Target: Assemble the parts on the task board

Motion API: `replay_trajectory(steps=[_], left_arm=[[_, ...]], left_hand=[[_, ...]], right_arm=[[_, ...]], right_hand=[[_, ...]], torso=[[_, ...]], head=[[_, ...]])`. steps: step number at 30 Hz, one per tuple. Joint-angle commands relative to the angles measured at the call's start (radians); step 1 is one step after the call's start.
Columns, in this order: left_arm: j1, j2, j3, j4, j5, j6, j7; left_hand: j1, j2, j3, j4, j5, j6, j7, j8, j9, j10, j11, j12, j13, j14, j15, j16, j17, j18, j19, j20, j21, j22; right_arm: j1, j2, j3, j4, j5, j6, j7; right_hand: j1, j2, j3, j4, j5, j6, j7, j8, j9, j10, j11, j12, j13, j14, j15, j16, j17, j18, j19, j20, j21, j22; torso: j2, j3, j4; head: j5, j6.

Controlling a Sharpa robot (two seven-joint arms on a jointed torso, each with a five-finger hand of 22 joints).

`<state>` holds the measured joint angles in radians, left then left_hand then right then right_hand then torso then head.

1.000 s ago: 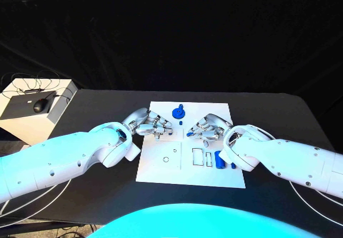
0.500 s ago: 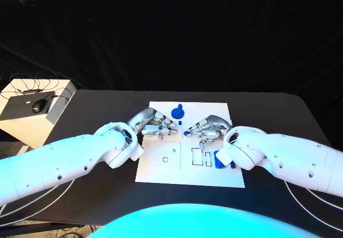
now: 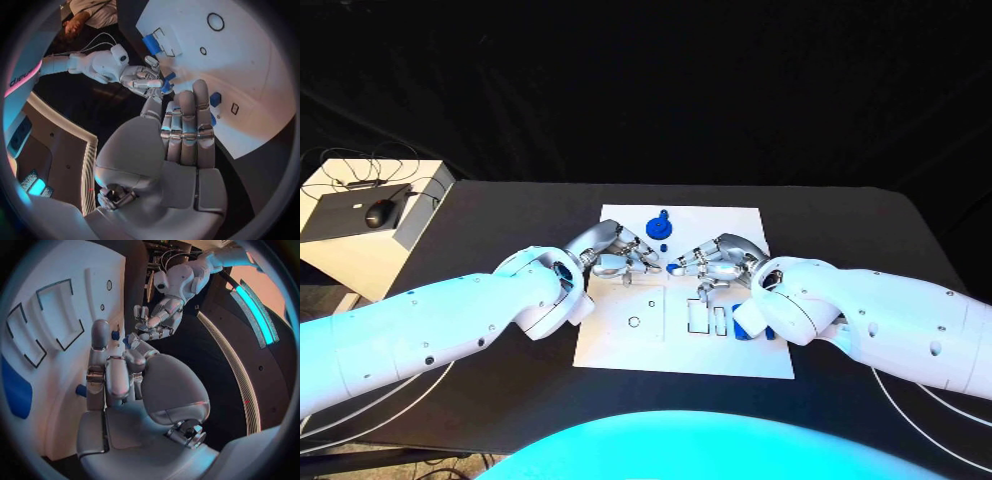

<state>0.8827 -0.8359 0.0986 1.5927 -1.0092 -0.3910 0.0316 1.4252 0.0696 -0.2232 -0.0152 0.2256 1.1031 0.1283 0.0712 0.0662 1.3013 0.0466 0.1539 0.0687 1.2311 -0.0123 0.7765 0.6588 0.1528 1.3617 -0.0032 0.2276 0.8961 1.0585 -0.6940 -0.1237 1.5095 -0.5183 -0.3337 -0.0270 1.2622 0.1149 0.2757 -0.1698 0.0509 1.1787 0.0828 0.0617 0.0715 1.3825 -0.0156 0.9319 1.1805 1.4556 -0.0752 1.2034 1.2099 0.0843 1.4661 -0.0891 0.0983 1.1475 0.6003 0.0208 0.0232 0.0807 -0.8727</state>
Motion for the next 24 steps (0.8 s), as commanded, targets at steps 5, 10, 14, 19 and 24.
replay_trajectory(steps=[5, 10, 14, 19, 24], left_arm=[[0.000, 0.007, 0.000, 0.005, 0.003, 0.023, -0.006], [0.000, 0.006, 0.000, 0.006, 0.026, 0.040, 0.002], [0.000, 0.006, 0.000, 0.006, 0.036, 0.060, 0.003], [0.000, 0.007, 0.000, 0.005, 0.039, 0.081, 0.000], [0.000, 0.007, 0.000, 0.005, 0.038, 0.090, -0.003]], left_hand=[[-0.006, 0.012, -0.001, 0.000, -0.004, 0.015, -0.005, -0.006, -0.001, 0.014, -0.001, -0.010, 0.001, 0.005, -0.001, -0.007, 0.002, -0.002, 0.001, -0.003, 0.006, -0.003], [-0.009, 0.021, -0.004, 0.006, -0.004, 0.028, -0.012, -0.007, -0.001, 0.026, -0.005, -0.021, 0.001, 0.002, -0.003, -0.010, 0.004, -0.006, -0.002, -0.004, 0.005, -0.006], [-0.015, 0.028, -0.010, 0.014, -0.008, 0.032, -0.011, -0.007, -0.001, 0.035, -0.005, -0.032, 0.002, 0.001, -0.002, -0.011, 0.006, -0.008, -0.003, -0.005, 0.006, -0.009], [-0.010, 0.037, -0.008, 0.014, -0.008, 0.035, -0.012, -0.006, -0.001, 0.039, -0.006, -0.036, 0.002, 0.001, -0.003, -0.011, 0.007, -0.009, -0.003, -0.006, 0.006, -0.011], [-0.002, 0.044, -0.007, 0.009, -0.007, 0.036, -0.012, -0.007, -0.001, 0.041, -0.006, -0.042, 0.002, 0.000, -0.004, -0.012, 0.008, -0.010, -0.005, -0.007, 0.007, -0.012]], right_arm=[[0.000, 0.001, 0.001, 0.005, 0.020, 0.022, 0.022], [0.000, 0.002, 0.001, 0.005, 0.017, 0.023, 0.022], [0.000, 0.002, 0.001, 0.007, 0.013, 0.023, 0.025], [0.000, 0.002, 0.001, 0.013, 0.010, 0.022, 0.032], [0.000, 0.002, 0.002, 0.015, 0.009, 0.022, 0.036]], right_hand=[[0.006, 0.016, -0.006, -0.003, 0.003, -0.004, 0.008, 0.004, 0.001, -0.008, -0.001, 0.000, -0.001, -0.008, 0.001, -0.001, -0.001, 0.011, 0.017, 0.004, -0.005, 0.002], [0.006, 0.017, -0.006, -0.003, 0.003, -0.005, 0.008, 0.004, 0.001, -0.009, 0.000, 0.000, -0.001, -0.009, 0.002, -0.001, -0.001, 0.011, 0.016, 0.004, -0.005, 0.002], [0.006, 0.019, -0.007, -0.004, 0.002, -0.006, 0.009, 0.004, 0.001, -0.009, 0.000, 0.002, 0.000, -0.009, 0.002, 0.000, -0.001, 0.012, 0.016, 0.004, -0.005, 0.002], [0.006, 0.019, -0.007, -0.004, 0.002, -0.007, 0.009, 0.004, 0.001, -0.009, 0.000, 0.002, 0.000, -0.009, 0.002, 0.000, -0.001, 0.012, 0.016, 0.004, -0.005, 0.002], [0.006, 0.022, -0.009, -0.007, 0.002, -0.008, 0.010, 0.004, 0.001, -0.009, 0.000, 0.004, 0.001, -0.009, 0.002, 0.002, -0.001, 0.012, 0.016, 0.004, -0.004, 0.004]], torso=[[0.000, -0.0004, 0.0005], [0.000, -0.0005, 0.0006], [0.000, 0.0000, 0.0005], [0.000, 0.0002, 0.0005], [0.000, 0.0003, 0.0003]], head=[[-0.002, 0.000], [-0.003, 0.000], [-0.003, 0.000], [-0.001, 0.000], [-0.001, 0.000]])
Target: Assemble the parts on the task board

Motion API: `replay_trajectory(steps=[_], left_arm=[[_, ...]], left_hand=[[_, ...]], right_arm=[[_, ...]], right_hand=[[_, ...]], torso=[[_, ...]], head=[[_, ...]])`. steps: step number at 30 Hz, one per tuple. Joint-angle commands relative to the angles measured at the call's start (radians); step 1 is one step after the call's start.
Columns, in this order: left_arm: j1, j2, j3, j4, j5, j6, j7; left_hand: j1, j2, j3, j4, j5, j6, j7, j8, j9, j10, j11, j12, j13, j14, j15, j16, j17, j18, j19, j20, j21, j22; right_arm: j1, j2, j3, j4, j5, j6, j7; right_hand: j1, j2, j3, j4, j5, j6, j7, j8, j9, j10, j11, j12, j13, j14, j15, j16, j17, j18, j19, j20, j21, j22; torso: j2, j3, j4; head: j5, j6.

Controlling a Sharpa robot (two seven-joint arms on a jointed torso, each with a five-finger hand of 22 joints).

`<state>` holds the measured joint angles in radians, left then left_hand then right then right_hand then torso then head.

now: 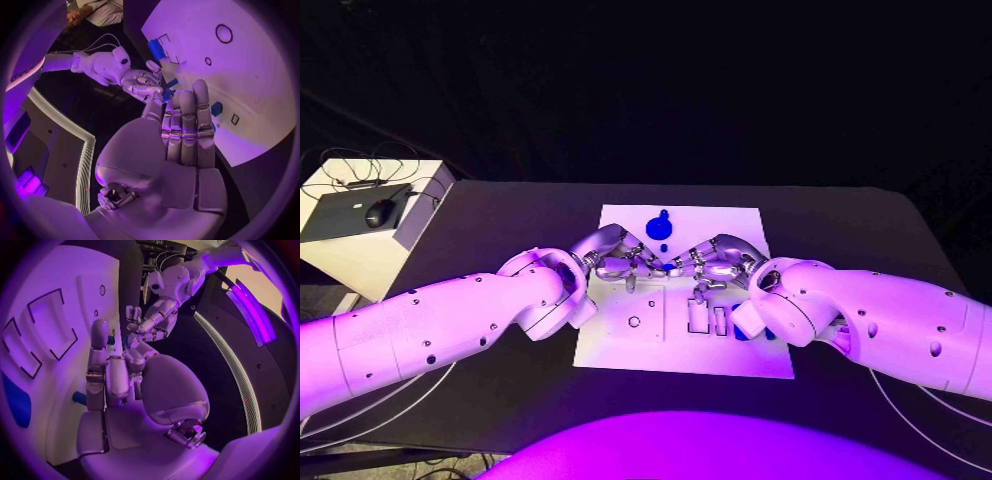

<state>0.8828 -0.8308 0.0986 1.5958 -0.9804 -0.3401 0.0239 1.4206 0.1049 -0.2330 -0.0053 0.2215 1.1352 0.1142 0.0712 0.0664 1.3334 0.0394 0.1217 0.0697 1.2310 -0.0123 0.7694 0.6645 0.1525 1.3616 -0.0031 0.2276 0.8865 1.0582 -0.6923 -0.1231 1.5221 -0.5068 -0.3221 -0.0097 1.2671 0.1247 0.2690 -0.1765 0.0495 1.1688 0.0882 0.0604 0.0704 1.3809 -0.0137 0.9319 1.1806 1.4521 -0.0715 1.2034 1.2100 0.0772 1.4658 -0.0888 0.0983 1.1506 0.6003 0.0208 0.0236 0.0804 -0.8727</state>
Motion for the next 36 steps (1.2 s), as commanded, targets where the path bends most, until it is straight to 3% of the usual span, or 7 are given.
replay_trajectory(steps=[1, 23, 36], left_arm=[[0.000, 0.003, 0.000, 0.001, 0.009, 0.039, 0.004], [0.000, 0.003, 0.000, 0.005, 0.021, 0.043, 0.017], [0.000, 0.006, 0.001, 0.004, 0.024, 0.063, 0.014]], left_hand=[[0.004, 0.009, 0.004, -0.002, -0.003, 0.002, 0.003, -0.007, -0.002, 0.008, 0.001, -0.010, 0.001, -0.001, -0.003, -0.005, 0.002, -0.010, -0.005, -0.007, 0.007, -0.002], [0.018, 0.035, 0.019, -0.013, -0.001, -0.001, 0.002, -0.007, -0.001, 0.005, 0.001, -0.016, 0.002, -0.003, -0.003, -0.005, 0.005, -0.011, -0.009, -0.008, 0.011, -0.001], [0.027, 0.058, 0.062, -0.038, -0.003, 0.023, -0.013, -0.006, -0.001, 0.020, -0.007, -0.017, 0.002, -0.005, -0.008, -0.002, 0.009, -0.014, -0.015, -0.011, 0.020, 0.007]], right_arm=[[0.000, 0.000, 0.001, 0.003, -0.003, 0.011, 0.019], [0.000, 0.006, 0.002, 0.004, -0.029, 0.035, 0.009], [0.000, 0.009, 0.002, 0.009, -0.034, 0.034, 0.015]], right_hand=[[0.001, 0.012, -0.002, -0.001, 0.003, 0.002, 0.004, 0.005, 0.002, -0.007, -0.002, 0.004, 0.000, -0.005, -0.001, 0.002, -0.001, 0.019, 0.017, 0.004, -0.004, 0.001], [0.002, 0.015, -0.005, -0.005, 0.002, 0.000, 0.005, 0.005, 0.002, -0.008, -0.001, 0.006, 0.001, -0.006, -0.001, 0.004, 0.000, 0.020, 0.016, 0.004, -0.004, 0.002], [0.003, 0.016, -0.007, -0.006, 0.002, 0.000, 0.005, 0.005, 0.002, -0.008, -0.001, 0.007, 0.001, -0.006, -0.001, 0.005, 0.001, 0.020, 0.015, 0.004, -0.004, 0.003]], torso=[[0.000, 0.0003, -0.0002], [0.000, -0.0008, 0.0002], [0.000, 0.0007, -0.0003]], head=[[0.000, 0.000], [-0.002, 0.000], [-0.003, 0.000]])
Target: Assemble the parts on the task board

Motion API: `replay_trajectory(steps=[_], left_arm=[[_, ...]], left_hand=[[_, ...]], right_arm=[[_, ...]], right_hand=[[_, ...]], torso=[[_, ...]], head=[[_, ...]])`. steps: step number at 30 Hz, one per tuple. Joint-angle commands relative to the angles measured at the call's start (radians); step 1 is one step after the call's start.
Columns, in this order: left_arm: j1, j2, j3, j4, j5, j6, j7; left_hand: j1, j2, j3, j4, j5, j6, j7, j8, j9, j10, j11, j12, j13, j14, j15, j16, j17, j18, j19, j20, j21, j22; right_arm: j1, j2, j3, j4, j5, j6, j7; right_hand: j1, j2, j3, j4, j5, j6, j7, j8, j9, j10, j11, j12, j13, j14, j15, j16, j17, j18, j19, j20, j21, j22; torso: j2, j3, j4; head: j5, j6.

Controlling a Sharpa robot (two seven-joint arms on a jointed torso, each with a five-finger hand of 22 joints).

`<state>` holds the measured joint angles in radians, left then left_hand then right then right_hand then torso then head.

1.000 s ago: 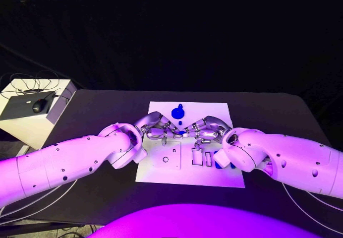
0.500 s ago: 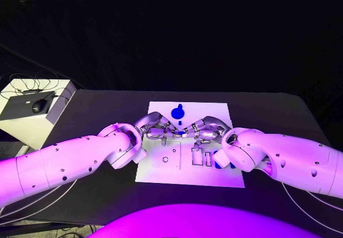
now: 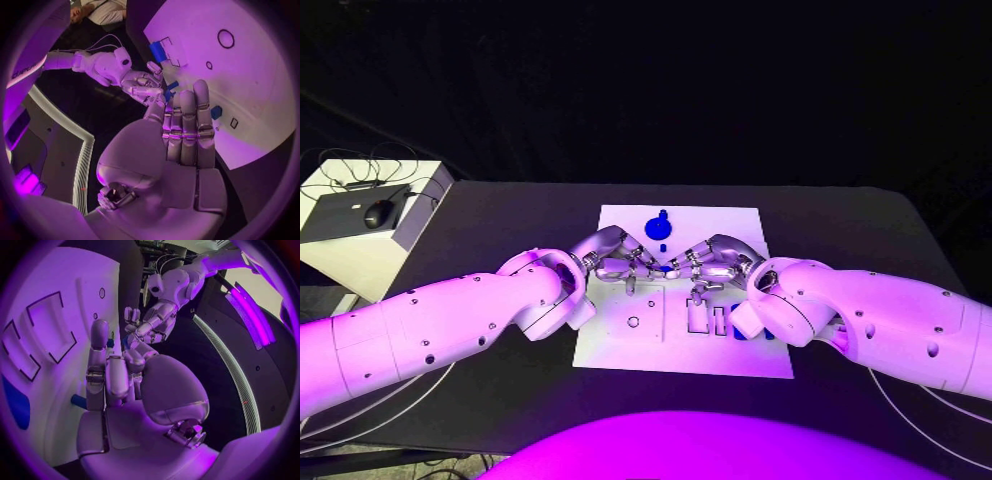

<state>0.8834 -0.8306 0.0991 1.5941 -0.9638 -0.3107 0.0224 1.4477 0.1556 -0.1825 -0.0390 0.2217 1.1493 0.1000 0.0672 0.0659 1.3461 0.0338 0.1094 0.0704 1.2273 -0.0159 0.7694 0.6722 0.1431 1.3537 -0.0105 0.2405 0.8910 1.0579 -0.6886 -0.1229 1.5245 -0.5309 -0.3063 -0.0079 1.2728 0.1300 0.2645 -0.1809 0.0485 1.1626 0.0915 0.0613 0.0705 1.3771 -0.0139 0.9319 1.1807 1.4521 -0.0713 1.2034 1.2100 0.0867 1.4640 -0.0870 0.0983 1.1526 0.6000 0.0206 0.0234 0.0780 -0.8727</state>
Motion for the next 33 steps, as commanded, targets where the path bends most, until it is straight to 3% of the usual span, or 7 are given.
replay_trajectory(steps=[1, 8, 19, 25, 26, 33], left_arm=[[0.000, 0.006, 0.000, 0.006, 0.007, 0.034, 0.015], [0.000, 0.007, 0.000, 0.004, 0.010, 0.034, 0.016], [0.000, 0.009, 0.000, 0.003, 0.010, 0.006, 0.037], [0.000, 0.007, 0.000, 0.002, 0.017, -0.014, 0.053], [0.000, 0.007, 0.000, 0.002, 0.021, -0.017, 0.056], [0.000, 0.004, 0.000, 0.001, 0.044, -0.030, 0.063]], left_hand=[[-0.003, 0.005, 0.018, -0.007, -0.003, 0.010, 0.001, -0.003, -0.001, 0.009, -0.001, -0.006, 0.001, -0.001, -0.005, -0.002, 0.002, -0.005, -0.007, -0.005, 0.008, 0.003], [0.013, 0.005, 0.073, -0.042, -0.003, 0.042, -0.013, 0.000, 0.002, 0.034, -0.010, -0.011, 0.000, -0.002, -0.011, 0.000, 0.004, -0.006, -0.011, -0.009, 0.017, 0.012], [-0.024, -0.026, 0.192, -0.083, -0.006, 0.083, -0.030, 0.002, 0.007, 0.091, -0.026, -0.030, 0.003, 0.015, -0.023, 0.014, 0.015, -0.005, -0.013, -0.017, 0.048, 0.047], [-0.051, -0.057, 0.265, -0.083, -0.004, 0.093, -0.034, 0.003, 0.013, 0.106, -0.031, -0.030, 0.007, 0.015, -0.027, 0.024, 0.028, -0.007, -0.019, -0.022, 0.065, 0.070], [-0.056, -0.063, 0.278, -0.081, -0.004, 0.094, -0.035, 0.003, 0.014, 0.107, -0.032, -0.029, 0.008, 0.014, -0.028, 0.025, 0.030, -0.007, -0.020, -0.022, 0.067, 0.073], [-0.091, -0.109, 0.385, -0.079, 0.000, 0.103, -0.036, 0.004, 0.025, 0.115, -0.035, -0.020, 0.015, 0.016, -0.031, 0.033, 0.040, -0.008, -0.025, -0.026, 0.080, 0.094]], right_arm=[[0.000, 0.005, 0.001, 0.007, -0.010, 0.018, 0.013], [0.000, 0.004, 0.001, 0.006, -0.010, 0.015, 0.016], [0.000, 0.006, 0.001, 0.000, -0.013, 0.020, 0.007], [0.000, 0.007, 0.001, -0.002, -0.019, 0.022, -0.001], [0.000, 0.007, 0.001, -0.003, -0.021, 0.023, -0.001], [0.000, 0.007, 0.001, -0.004, -0.031, 0.026, -0.004]], right_hand=[[-0.003, 0.011, -0.002, -0.002, 0.003, 0.007, 0.002, 0.004, 0.002, -0.004, -0.001, 0.007, 0.001, -0.006, -0.001, 0.005, 0.001, 0.010, 0.017, 0.003, -0.004, 0.001], [-0.003, 0.013, -0.004, -0.003, 0.003, 0.006, 0.002, 0.004, 0.002, -0.004, -0.001, 0.009, 0.002, -0.006, -0.001, 0.006, 0.001, 0.010, 0.017, 0.003, -0.004, 0.002], [-0.002, 0.011, -0.006, -0.005, 0.003, 0.005, 0.002, 0.004, 0.002, -0.005, -0.001, 0.008, 0.001, -0.007, -0.001, 0.006, 0.001, 0.010, 0.017, 0.003, -0.004, 0.003], [0.001, -0.002, -0.012, -0.012, 0.007, -0.007, 0.008, 0.003, 0.000, -0.008, 0.003, -0.002, -0.005, -0.009, 0.001, 0.001, -0.003, 0.011, 0.015, 0.004, -0.005, 0.003], [-0.001, -0.006, -0.018, -0.012, 0.026, -0.010, 0.010, 0.003, 0.000, -0.009, 0.004, -0.004, -0.007, -0.009, 0.002, 0.000, -0.005, 0.012, 0.015, 0.005, -0.005, 0.003], [0.011, -0.006, -0.064, -0.018, 0.032, -0.026, 0.016, 0.003, -0.002, -0.016, 0.008, -0.013, -0.018, -0.012, 0.006, -0.010, -0.015, 0.017, 0.012, 0.010, -0.008, 0.001]], torso=[[0.000, 0.0010, -0.0002], [0.000, 0.0008, -0.0002], [0.000, -0.0001, 0.0003], [0.000, -0.0002, 0.0011], [0.000, -0.0004, 0.0011], [0.000, 0.0001, 0.0003]], head=[[-0.001, 0.000], [-0.001, 0.000], [-0.004, 0.000], [-0.002, 0.000], [-0.002, 0.000], [0.000, 0.000]])
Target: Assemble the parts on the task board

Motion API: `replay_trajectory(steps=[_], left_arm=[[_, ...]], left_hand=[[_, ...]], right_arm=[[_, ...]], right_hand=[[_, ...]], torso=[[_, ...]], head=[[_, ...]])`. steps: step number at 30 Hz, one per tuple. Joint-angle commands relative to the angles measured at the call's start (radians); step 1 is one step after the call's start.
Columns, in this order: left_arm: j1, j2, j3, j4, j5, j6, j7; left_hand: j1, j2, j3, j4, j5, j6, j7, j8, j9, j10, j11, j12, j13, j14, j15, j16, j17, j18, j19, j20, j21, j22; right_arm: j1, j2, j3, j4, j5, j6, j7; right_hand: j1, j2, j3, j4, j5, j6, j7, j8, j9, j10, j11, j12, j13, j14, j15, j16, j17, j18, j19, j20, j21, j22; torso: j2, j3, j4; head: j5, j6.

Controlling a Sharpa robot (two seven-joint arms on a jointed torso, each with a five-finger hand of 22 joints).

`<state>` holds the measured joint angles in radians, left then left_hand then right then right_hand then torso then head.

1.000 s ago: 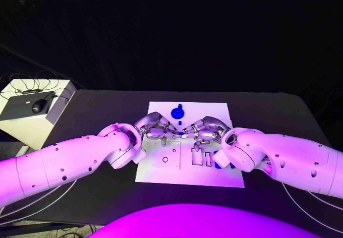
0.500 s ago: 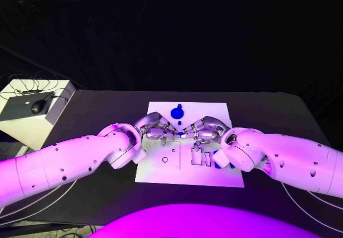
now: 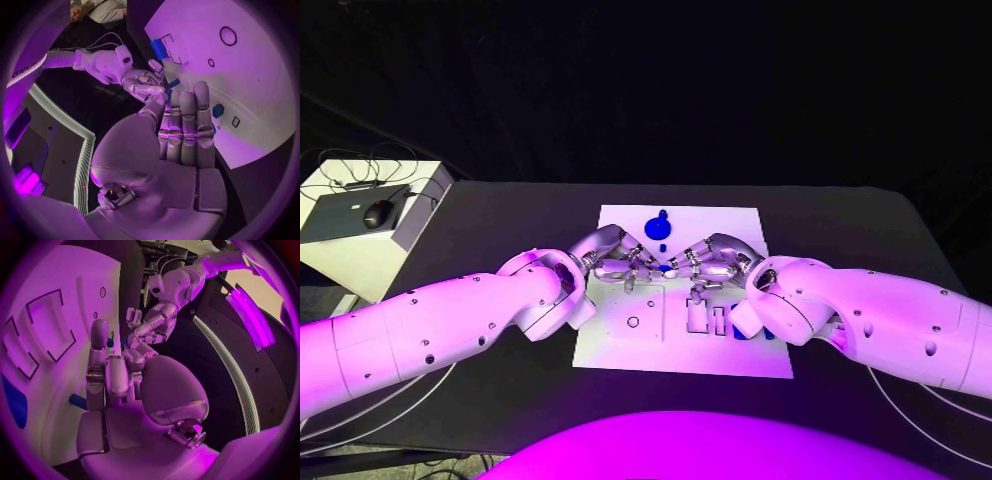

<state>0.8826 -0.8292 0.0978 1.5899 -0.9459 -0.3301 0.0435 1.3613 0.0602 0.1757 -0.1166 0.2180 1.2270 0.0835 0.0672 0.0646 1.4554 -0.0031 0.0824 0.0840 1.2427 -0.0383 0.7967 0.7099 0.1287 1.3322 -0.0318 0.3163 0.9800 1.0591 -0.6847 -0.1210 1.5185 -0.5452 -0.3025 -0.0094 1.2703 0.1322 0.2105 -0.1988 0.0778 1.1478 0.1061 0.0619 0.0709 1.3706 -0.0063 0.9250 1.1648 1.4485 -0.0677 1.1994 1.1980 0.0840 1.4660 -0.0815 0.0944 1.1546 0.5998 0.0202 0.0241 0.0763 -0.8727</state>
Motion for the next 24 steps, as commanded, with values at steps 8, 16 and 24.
replay_trajectory(steps=[8, 16, 24], left_arm=[[0.001, 0.000, 0.001, 0.001, 0.041, -0.008, 0.033], [0.001, -0.003, 0.001, -0.001, 0.047, 0.009, 0.024], [0.001, -0.006, 0.001, -0.001, 0.056, 0.020, 0.014]], left_hand=[[-0.074, -0.089, 0.209, -0.029, 0.009, 0.048, -0.021, 0.006, 0.037, 0.018, -0.006, 0.024, 0.015, 0.001, -0.016, 0.031, 0.022, 0.009, -0.010, -0.013, 0.037, 0.051], [-0.123, -0.132, 0.316, -0.045, 0.015, 0.065, -0.026, 0.007, 0.049, 0.027, -0.011, 0.037, 0.032, 0.002, -0.020, 0.044, 0.032, 0.011, -0.022, -0.016, 0.063, 0.098], [-0.138, -0.143, 0.338, -0.052, 0.023, 0.072, -0.029, 0.008, 0.055, 0.033, -0.015, 0.043, 0.042, 0.005, -0.023, 0.051, 0.040, 0.010, -0.024, -0.019, 0.070, 0.117]], right_arm=[[-0.001, 0.003, 0.000, -0.001, -0.017, 0.006, 0.009], [-0.001, 0.002, 0.000, -0.007, -0.015, -0.016, 0.016], [0.000, 0.001, 0.000, -0.011, -0.014, -0.023, 0.017]], right_hand=[[0.012, -0.059, -0.054, -0.006, 0.046, -0.092, 0.034, 0.002, -0.005, -0.056, 0.018, -0.083, -0.059, -0.039, 0.015, -0.072, -0.065, 0.023, -0.009, 0.015, -0.021, -0.015], [0.026, -0.061, -0.080, -0.001, 0.044, -0.136, 0.050, 0.001, -0.005, -0.089, 0.028, -0.116, -0.115, -0.059, 0.023, -0.104, -0.117, 0.029, -0.020, 0.026, -0.023, -0.046], [0.032, -0.058, -0.093, -0.001, 0.043, -0.137, 0.050, 0.001, -0.005, -0.101, 0.028, -0.088, -0.158, -0.067, 0.024, -0.091, -0.147, 0.030, -0.019, 0.027, -0.017, -0.078]], torso=[[0.000, 0.0010, -0.0004], [0.000, 0.0008, -0.0009], [0.000, 0.0006, -0.0003]], head=[[0.002, 0.000], [0.001, 0.000], [0.001, 0.000]])
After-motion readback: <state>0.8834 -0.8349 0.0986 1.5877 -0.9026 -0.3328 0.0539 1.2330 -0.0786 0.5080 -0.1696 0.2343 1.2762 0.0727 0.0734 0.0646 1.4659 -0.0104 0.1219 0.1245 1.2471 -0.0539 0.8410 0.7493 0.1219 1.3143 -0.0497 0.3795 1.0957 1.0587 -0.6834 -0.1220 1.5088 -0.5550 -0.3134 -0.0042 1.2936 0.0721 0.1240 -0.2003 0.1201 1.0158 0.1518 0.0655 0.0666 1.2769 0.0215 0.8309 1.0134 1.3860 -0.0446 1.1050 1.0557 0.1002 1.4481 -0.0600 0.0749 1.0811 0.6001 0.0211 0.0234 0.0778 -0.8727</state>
